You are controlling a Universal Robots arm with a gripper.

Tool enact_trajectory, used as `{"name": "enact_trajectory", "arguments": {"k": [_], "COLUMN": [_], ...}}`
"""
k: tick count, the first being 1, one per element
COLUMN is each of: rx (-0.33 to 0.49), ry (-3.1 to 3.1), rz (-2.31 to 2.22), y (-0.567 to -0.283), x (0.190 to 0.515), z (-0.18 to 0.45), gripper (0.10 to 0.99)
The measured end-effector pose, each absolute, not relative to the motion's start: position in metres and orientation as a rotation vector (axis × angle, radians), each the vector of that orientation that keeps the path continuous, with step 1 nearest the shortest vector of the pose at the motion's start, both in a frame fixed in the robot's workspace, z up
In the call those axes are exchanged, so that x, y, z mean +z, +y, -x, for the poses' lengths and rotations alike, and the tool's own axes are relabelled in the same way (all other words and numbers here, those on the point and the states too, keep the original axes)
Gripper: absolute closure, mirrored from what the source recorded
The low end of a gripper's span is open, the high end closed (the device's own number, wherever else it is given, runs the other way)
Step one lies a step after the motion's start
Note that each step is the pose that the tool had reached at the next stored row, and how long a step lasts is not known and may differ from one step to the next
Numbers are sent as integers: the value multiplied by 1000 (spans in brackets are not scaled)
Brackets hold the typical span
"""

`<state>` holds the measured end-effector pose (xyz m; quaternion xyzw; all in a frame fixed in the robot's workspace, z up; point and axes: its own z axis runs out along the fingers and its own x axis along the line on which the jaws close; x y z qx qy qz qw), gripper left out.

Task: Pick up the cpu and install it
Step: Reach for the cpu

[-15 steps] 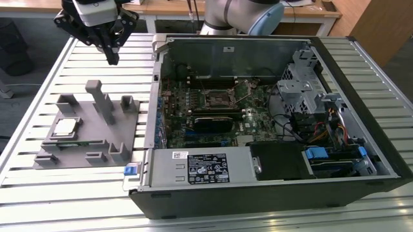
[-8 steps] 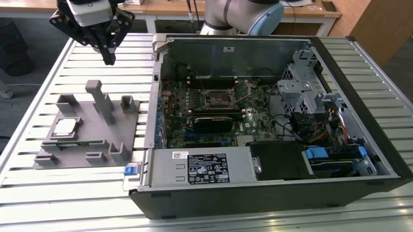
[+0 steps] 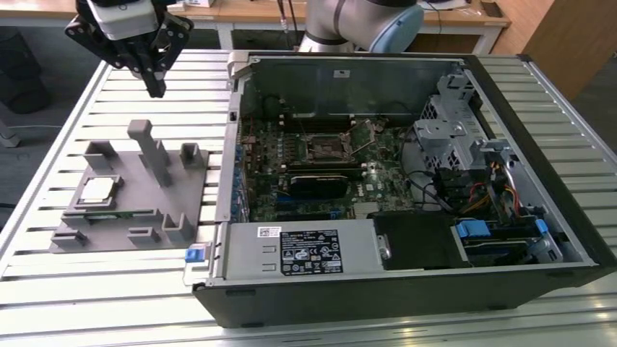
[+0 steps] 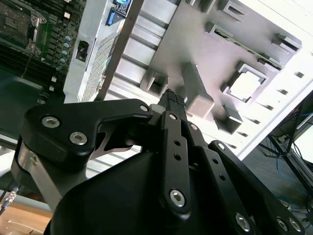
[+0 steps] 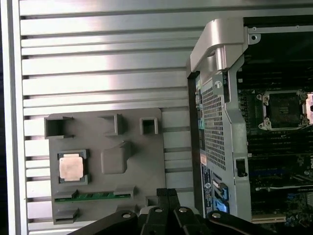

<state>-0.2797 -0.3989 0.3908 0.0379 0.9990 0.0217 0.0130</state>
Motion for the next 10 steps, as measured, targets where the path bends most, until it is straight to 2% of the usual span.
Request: {"name": "enact_trajectory", "arguments": {"k": [10], "rx": [68], "ry": [3113], "rz": [-118], "y": [-399], "x": [390], "z": [293], "gripper": [980]}}
